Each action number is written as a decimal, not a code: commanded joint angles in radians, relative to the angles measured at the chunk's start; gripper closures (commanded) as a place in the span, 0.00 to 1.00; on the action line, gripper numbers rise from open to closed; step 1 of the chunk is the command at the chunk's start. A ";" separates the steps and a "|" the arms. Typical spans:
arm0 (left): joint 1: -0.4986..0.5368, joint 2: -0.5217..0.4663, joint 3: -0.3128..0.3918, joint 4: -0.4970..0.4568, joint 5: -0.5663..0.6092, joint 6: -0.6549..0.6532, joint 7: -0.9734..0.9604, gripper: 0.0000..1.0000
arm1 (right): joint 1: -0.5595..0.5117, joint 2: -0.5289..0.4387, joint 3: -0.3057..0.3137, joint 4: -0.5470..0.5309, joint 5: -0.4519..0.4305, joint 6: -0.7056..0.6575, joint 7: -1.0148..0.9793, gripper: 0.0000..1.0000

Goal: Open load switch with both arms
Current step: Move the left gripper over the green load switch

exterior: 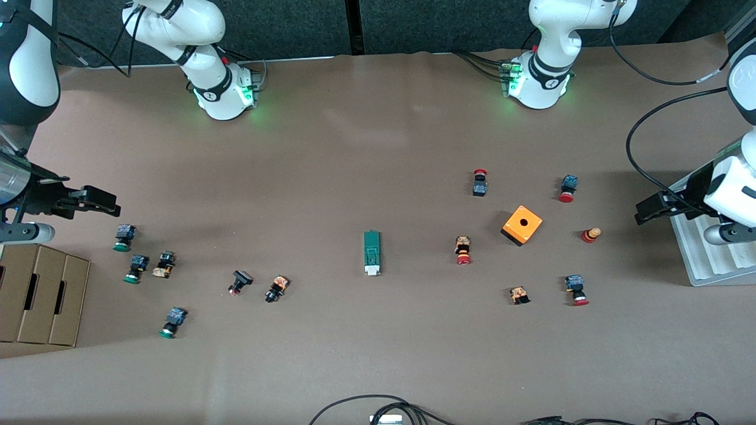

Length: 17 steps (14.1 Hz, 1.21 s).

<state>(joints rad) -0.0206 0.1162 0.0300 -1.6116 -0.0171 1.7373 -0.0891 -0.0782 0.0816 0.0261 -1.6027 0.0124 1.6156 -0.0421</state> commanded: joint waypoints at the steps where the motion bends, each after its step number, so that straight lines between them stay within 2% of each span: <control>1: -0.001 0.014 0.001 0.032 -0.012 -0.018 -0.001 0.00 | 0.000 -0.005 -0.003 0.006 0.006 -0.011 -0.002 0.00; 12: -0.001 0.016 -0.001 0.030 -0.009 -0.018 -0.003 0.00 | 0.006 -0.002 0.000 0.007 0.004 -0.011 -0.010 0.00; 15: -0.016 0.013 -0.019 0.035 -0.009 -0.018 -0.015 0.00 | 0.008 0.004 0.000 0.009 0.003 -0.002 -0.012 0.00; 17: -0.038 0.008 -0.045 0.035 -0.009 -0.018 -0.104 0.00 | 0.009 0.041 0.005 0.013 0.004 0.004 -0.010 0.00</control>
<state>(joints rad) -0.0370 0.1165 0.0040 -1.6067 -0.0189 1.7361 -0.1206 -0.0756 0.0880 0.0305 -1.6025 0.0125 1.6157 -0.0461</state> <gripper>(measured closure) 0.000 0.000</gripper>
